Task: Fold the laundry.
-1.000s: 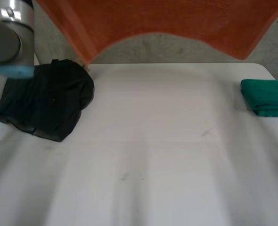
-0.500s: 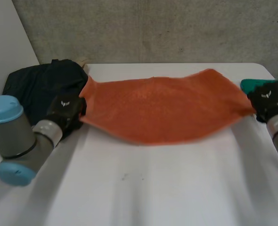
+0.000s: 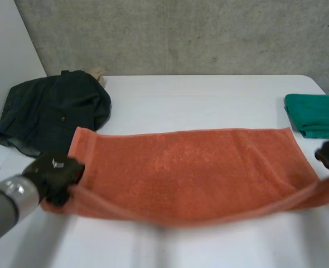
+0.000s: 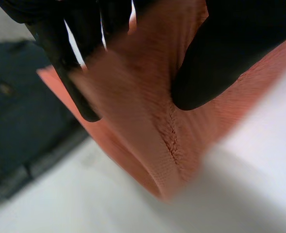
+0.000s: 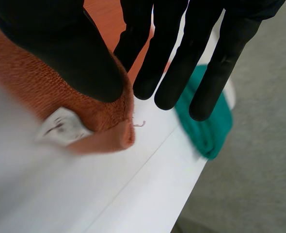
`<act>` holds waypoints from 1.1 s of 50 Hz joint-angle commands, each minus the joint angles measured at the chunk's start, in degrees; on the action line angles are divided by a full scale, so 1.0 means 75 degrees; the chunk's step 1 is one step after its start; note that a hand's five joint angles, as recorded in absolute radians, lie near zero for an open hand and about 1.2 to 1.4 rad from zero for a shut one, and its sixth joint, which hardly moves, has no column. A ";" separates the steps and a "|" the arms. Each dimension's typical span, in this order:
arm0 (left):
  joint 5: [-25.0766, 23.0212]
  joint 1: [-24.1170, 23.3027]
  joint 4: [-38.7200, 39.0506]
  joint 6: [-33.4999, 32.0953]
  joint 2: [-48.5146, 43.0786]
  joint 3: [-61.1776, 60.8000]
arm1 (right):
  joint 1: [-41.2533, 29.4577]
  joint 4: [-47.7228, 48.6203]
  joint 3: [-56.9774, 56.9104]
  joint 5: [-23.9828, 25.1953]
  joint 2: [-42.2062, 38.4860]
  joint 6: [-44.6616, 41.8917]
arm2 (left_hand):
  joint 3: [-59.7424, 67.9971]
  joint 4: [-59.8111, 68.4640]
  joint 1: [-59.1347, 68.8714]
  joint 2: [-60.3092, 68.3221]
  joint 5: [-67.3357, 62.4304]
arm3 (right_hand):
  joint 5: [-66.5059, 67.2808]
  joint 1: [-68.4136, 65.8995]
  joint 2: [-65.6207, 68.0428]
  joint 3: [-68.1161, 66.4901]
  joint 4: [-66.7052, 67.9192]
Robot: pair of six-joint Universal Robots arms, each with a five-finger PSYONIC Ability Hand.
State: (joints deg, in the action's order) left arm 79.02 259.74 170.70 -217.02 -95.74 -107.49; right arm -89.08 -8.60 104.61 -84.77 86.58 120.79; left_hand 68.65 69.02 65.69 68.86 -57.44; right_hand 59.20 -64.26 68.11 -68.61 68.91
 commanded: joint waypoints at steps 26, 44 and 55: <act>0.1851 -0.0799 0.1802 0.1092 -0.5141 0.5590 | -0.1599 0.3748 -0.6096 -0.1377 -0.6527 0.0863 | -0.0949 -0.0998 -0.0554 -0.0977 0.0787 | -0.3336 0.2676 -0.3190 0.3256 -0.3296; 0.1816 -0.0940 0.1931 0.1373 -0.3385 0.4395 | -0.1436 0.2719 -0.3696 -0.0560 -0.3635 0.2562 | -0.7820 -0.7870 -0.7425 -0.7848 0.7659 | -0.7894 0.7234 -0.7748 0.7814 -0.7855; 0.1314 -0.0858 0.2106 0.1900 -0.2083 0.2556 | 0.0264 0.0420 -0.2394 0.1563 -0.3141 0.2973 | -0.7820 -0.7870 -0.7425 -0.7848 0.7659 | -0.5149 0.4489 -0.5003 0.5069 -0.5109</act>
State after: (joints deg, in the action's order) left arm 91.88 253.32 185.45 -204.61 -114.43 -82.37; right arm -92.28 -0.54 83.49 -77.76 63.25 142.97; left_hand 12.40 11.74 10.86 11.99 -2.92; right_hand 11.50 -21.16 21.12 -21.07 21.10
